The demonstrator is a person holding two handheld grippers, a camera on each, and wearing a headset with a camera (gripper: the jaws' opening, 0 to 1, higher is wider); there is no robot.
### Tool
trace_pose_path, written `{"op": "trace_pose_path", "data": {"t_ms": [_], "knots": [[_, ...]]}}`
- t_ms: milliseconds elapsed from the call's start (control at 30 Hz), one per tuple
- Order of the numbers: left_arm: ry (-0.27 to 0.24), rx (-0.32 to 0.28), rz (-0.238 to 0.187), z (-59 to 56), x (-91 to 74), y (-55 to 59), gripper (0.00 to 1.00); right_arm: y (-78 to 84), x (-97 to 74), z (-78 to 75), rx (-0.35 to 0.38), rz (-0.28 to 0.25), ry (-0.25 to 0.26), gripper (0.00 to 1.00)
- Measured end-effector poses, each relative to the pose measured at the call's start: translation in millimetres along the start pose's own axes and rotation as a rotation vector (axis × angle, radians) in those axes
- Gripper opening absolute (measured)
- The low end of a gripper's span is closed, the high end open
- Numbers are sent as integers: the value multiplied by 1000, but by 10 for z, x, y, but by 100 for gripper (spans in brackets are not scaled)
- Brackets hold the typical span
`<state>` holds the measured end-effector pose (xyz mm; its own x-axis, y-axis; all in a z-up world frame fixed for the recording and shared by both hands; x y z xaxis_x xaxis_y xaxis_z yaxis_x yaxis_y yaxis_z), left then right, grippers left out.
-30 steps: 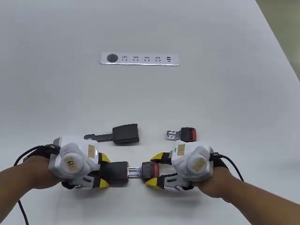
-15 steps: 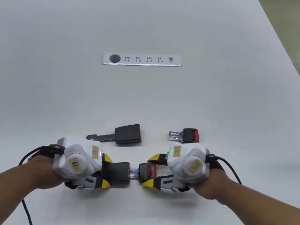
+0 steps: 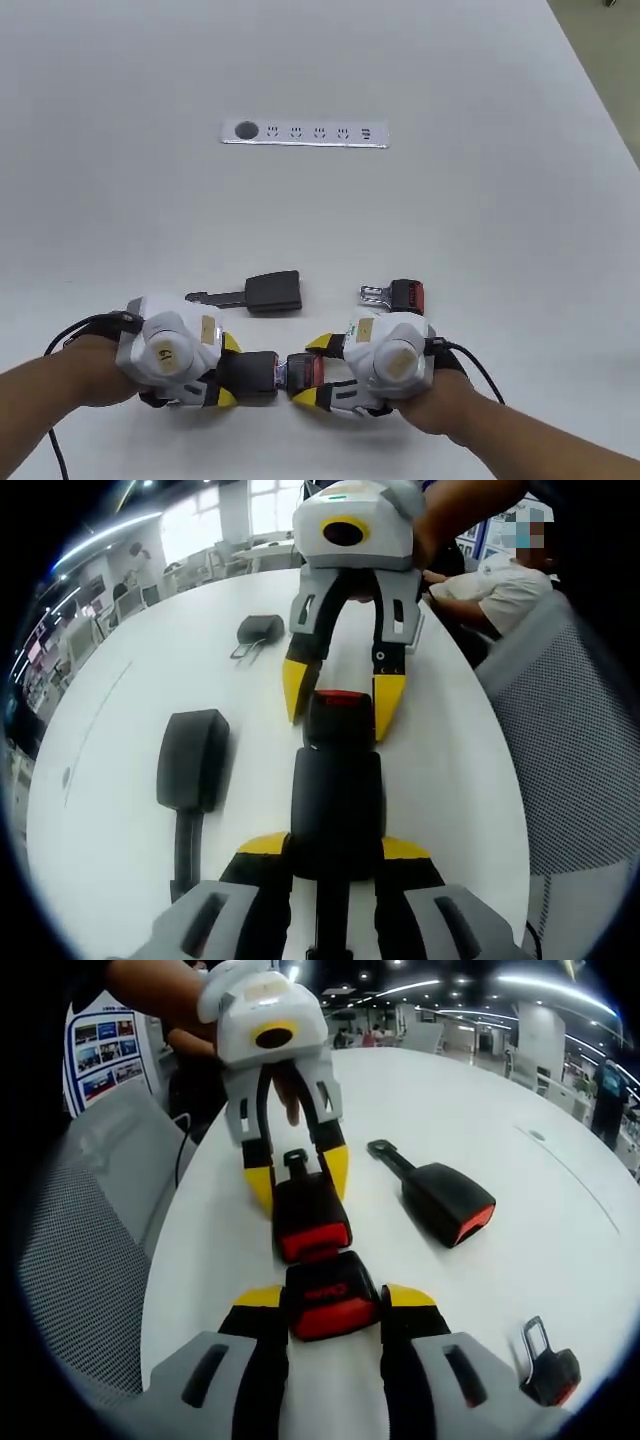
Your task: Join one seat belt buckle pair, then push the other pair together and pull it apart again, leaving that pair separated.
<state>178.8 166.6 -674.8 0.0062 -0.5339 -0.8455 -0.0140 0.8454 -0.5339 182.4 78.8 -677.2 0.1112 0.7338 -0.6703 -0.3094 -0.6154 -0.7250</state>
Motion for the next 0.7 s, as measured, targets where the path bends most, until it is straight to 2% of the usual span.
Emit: {"op": "trace_pose_path", "data": {"t_ms": [400,533,700], "knots": [[4,14,1,-47,-13,4,32,-13,26,26,-4,16,10,34],[10,24,13,-46,-13,9,32,-26,44,28,-23,64,17,34],[17,37,16,-33,-8,24,32,-10,36,23,-34,71,9,34]]}}
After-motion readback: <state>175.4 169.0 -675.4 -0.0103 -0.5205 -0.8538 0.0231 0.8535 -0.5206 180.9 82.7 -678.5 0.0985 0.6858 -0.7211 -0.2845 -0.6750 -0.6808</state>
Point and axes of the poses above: the centre of the closed fingertips' face, and the gripper's own axes: x roughly forward along the fingers, z roughly to its left, y roughly out of its underside, the point moved 2 cm from there along -x, roughly backward along the fingers, and after that the axes turned 4 degrees about x, right-handed, at the moved point
